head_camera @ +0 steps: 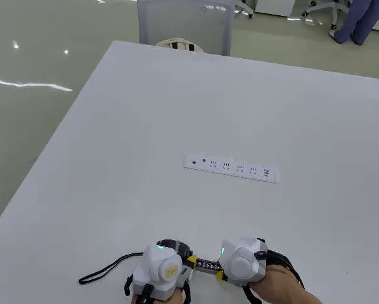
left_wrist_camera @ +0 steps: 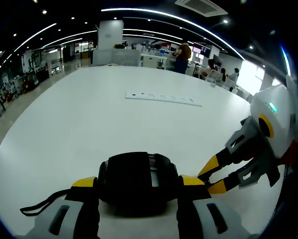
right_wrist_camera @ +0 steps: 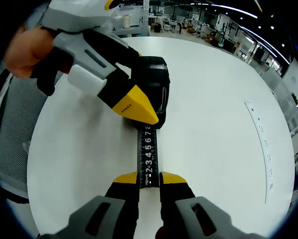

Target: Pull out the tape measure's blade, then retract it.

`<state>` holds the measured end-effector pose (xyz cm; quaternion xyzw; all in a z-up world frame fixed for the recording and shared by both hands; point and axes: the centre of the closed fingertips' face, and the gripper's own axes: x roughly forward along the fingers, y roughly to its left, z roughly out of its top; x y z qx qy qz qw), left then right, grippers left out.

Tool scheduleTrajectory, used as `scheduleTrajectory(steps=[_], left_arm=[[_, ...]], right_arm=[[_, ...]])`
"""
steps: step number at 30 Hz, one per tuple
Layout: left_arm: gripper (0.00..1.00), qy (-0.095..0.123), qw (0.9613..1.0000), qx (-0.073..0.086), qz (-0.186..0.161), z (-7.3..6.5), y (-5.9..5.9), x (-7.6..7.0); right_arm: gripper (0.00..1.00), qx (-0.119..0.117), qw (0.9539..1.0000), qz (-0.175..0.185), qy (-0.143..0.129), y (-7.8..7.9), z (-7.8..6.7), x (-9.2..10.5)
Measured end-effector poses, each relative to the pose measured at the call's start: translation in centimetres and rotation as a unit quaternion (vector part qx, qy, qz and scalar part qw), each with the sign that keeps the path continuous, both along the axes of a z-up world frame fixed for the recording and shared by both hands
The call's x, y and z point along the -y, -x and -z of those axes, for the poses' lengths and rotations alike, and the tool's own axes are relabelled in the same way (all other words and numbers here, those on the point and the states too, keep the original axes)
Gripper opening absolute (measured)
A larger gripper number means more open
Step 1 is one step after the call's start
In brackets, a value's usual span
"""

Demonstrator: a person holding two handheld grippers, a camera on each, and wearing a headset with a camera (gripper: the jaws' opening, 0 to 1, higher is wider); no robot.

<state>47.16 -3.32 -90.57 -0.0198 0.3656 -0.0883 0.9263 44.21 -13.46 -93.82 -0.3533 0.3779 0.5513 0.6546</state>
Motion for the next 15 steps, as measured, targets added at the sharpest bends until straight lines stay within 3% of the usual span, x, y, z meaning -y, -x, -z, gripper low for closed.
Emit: scheduleTrajectory(steps=[15], left_arm=[[0.59, 0.000, 1.0000, -0.001, 0.002, 0.2, 0.0, 0.0]], right_arm=[[0.15, 0.001, 1.0000, -0.006, -0.002, -0.2, -0.1, -1.4]])
